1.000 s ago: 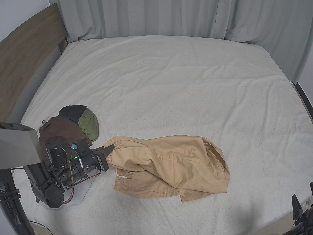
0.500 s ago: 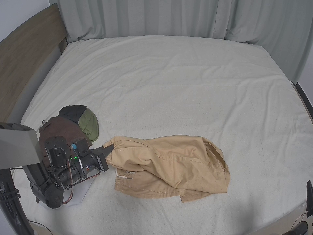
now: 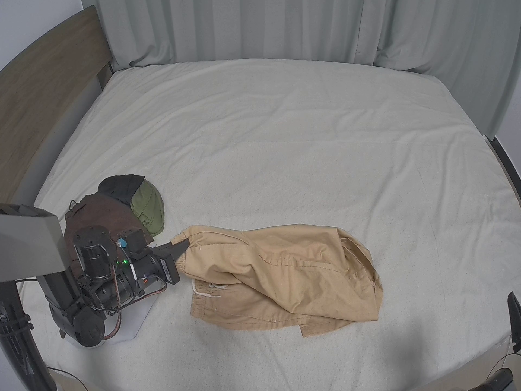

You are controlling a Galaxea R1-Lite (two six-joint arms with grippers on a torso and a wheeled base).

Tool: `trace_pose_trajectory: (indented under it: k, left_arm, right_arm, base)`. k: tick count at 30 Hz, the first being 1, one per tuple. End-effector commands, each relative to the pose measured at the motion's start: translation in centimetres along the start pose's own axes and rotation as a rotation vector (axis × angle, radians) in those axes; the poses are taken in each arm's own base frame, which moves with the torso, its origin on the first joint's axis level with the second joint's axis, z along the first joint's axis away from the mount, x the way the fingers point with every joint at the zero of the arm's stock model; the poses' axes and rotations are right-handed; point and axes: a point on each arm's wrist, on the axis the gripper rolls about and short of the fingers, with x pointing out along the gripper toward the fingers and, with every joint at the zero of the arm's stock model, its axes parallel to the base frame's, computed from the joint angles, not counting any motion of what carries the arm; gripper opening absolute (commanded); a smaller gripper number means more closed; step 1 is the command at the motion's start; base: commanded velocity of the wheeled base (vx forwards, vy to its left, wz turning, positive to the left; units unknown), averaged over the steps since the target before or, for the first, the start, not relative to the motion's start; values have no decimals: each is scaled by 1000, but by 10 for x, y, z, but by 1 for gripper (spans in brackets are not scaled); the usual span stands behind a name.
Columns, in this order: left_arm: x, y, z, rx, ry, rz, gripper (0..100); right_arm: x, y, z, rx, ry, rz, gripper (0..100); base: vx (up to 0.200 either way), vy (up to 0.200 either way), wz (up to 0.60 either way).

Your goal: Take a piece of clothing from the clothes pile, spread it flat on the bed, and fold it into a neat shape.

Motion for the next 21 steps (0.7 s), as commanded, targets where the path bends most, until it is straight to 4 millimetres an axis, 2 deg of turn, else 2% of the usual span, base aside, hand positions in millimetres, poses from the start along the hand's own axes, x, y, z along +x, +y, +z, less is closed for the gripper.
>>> trace_pose_trajectory:
  k: [1,21]
  left_arm:
    - [0,0,1,2,-8,-1,0]
    - [1,0,1,2,-9,-2,0]
  right_arm:
    - [5,1,4,3,28,73,100]
    - [47,1,28,32,201,213,100]
  base:
    - [0,0,0]
    - [0,0,0]
